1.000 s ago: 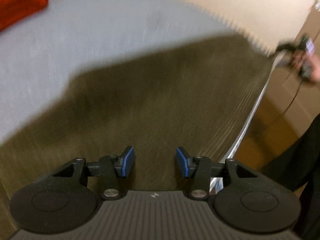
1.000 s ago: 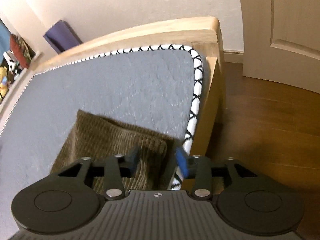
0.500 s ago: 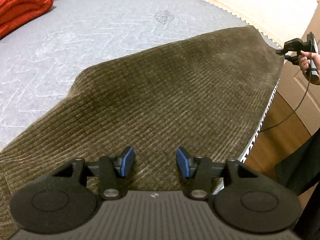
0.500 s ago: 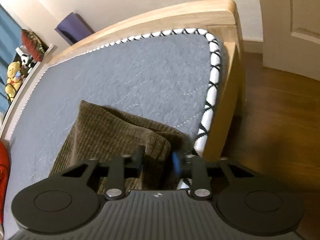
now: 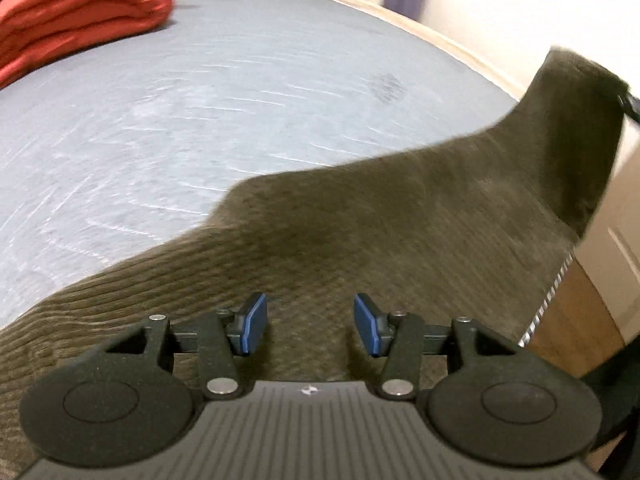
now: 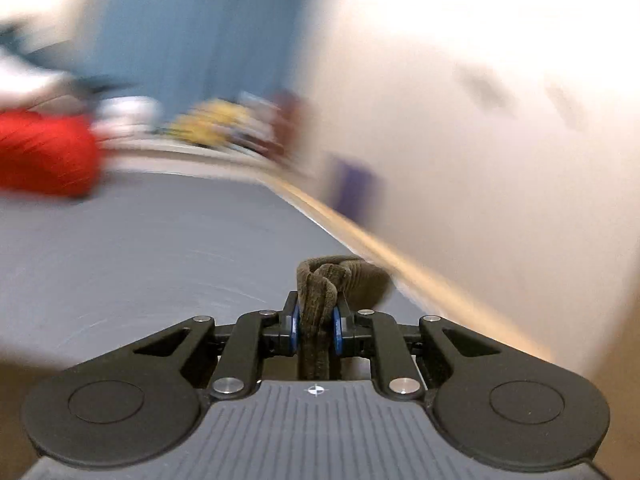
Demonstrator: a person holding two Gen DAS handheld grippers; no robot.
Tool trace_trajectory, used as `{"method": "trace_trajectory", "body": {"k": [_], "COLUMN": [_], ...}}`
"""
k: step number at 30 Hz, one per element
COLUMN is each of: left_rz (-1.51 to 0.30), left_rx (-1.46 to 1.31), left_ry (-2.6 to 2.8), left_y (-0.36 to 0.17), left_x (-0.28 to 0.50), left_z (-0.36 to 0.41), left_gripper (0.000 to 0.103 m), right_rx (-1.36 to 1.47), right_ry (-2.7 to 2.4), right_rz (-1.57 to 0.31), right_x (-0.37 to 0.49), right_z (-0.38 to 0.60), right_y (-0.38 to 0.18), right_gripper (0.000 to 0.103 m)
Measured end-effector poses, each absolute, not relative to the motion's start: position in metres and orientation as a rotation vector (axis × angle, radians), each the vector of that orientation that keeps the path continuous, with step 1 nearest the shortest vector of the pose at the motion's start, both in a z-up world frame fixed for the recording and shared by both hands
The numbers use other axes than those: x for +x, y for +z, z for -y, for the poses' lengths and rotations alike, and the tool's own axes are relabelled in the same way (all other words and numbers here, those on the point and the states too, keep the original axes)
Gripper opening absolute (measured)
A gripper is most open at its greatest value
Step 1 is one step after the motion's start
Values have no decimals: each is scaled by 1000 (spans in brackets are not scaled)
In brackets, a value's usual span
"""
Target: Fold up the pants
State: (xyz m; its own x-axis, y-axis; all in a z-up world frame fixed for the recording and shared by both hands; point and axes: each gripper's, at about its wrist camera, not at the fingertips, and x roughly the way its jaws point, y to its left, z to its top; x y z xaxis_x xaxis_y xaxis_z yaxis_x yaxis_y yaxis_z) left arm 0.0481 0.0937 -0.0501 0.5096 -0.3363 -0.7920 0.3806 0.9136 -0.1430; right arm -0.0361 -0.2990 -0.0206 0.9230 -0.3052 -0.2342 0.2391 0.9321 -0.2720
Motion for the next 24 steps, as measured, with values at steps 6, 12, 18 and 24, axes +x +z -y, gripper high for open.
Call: {"method": "trace_trajectory", "body": {"k": [6, 12, 18, 24], "left_rz": [-964, -974, -976, -970], "left_rx": [-21, -41, -28, 9], "left_ry": [-371, -361, -368, -387], "left_y": [-52, -52, -54, -58], "left_x": [57, 55, 61, 64], "left_z": [-114, -121, -111, -96], "left_gripper": [55, 57, 57, 60], "right_rx": [-673, -793, -514, -383], "right_ry": [270, 462, 400, 445], "right_rz": [-390, -350, -372, -524], "right_x": [-78, -136, -96, -66], "right_z": [106, 71, 113, 123], "right_y": [-128, -164, -131, -152], "right_gripper": [22, 35, 57, 59]}}
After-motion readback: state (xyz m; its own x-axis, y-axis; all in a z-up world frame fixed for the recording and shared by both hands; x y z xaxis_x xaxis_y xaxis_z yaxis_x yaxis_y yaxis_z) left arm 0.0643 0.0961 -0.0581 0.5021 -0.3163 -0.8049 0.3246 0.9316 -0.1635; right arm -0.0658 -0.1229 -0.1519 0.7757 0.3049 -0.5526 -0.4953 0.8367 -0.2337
